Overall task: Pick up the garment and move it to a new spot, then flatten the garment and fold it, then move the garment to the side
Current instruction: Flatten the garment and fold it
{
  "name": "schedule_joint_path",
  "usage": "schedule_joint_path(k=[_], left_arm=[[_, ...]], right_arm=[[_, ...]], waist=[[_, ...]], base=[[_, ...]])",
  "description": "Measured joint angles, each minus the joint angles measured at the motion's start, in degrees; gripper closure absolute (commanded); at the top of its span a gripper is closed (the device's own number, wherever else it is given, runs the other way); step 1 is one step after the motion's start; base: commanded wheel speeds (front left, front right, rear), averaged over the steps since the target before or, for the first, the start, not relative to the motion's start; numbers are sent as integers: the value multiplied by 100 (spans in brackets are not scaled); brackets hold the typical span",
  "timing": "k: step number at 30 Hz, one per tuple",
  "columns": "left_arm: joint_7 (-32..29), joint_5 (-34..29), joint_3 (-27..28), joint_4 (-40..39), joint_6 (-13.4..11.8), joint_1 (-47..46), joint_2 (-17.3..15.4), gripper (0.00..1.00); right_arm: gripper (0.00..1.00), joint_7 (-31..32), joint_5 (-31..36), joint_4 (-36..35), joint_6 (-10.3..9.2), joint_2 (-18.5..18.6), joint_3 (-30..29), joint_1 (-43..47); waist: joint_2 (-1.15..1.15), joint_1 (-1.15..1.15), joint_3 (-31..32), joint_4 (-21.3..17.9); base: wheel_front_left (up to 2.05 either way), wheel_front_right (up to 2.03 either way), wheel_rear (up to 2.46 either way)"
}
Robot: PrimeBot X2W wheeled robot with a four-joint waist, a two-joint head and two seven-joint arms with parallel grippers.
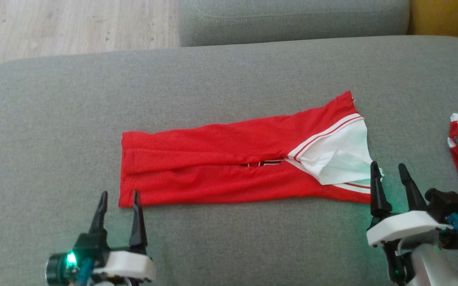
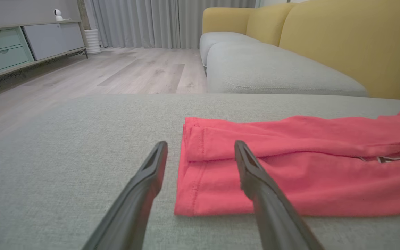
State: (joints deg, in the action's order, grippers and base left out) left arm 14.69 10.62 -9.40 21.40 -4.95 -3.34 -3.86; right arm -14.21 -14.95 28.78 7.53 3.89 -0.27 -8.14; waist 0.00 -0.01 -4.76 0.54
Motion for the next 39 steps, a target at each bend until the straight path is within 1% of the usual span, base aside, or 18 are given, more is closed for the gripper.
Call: schedule_joint_path(k=[3,9,16,18,20,24,29,33,35,37,38,39], left_arm=[[0,-70,-2,-102,69,174,62,0],[0,-166,-4,-132,164,237,80,0],[0,-169,-126,-111,244,158,89,0],[0,-146,-219,-109,243,92,91,0],[0,-145,-315,-105,242,48,92,0],[0,-97,-387,-67,236,-15,98,0],[0,-93,-408,-33,212,-18,98,0],[0,-85,-450,-29,193,-31,98,0],[0,-85,-509,-19,193,-58,98,0],[0,-80,-536,-7,193,-108,100,0],[0,-51,-543,-7,193,-127,102,0],[0,-49,-543,0,193,-138,101,0]], right_arm=[[0,0,42,65,0,-4,-48,-2],[0,0,93,309,0,-64,-54,-100],[0,19,177,998,0,-27,-62,-838],[0,94,66,1239,0,4,-176,-1133],[0,148,75,1473,0,124,-205,-1365],[0,215,76,1996,0,313,-229,-1591],[0,210,32,2465,0,353,-205,-1610],[0,164,-7,2806,0,430,-221,-1914],[0,167,-100,2910,0,424,-149,-1994],[0,213,-244,2920,0,410,96,-2016],[37,246,-352,2915,0,402,240,-2025],[98,286,-474,2903,-1,396,368,-2033]], waist=[[0,0,44,23],[0,1,-26,85],[0,1,-233,233],[0,2,-289,302],[0,2,-342,374],[0,2,-435,521],[0,1,-512,637],[0,2,-571,673],[0,1,-587,688],[0,1,-587,701],[0,1,-582,706],[0,1,-577,710]], base=[[0,0,0],[0,0,0],[0,0,0],[0,0,0],[0,0,0],[0,0,0],[0,0,0],[0,0,0],[0,0,0],[0,0,0],[0,0,0],[0,0,0]])
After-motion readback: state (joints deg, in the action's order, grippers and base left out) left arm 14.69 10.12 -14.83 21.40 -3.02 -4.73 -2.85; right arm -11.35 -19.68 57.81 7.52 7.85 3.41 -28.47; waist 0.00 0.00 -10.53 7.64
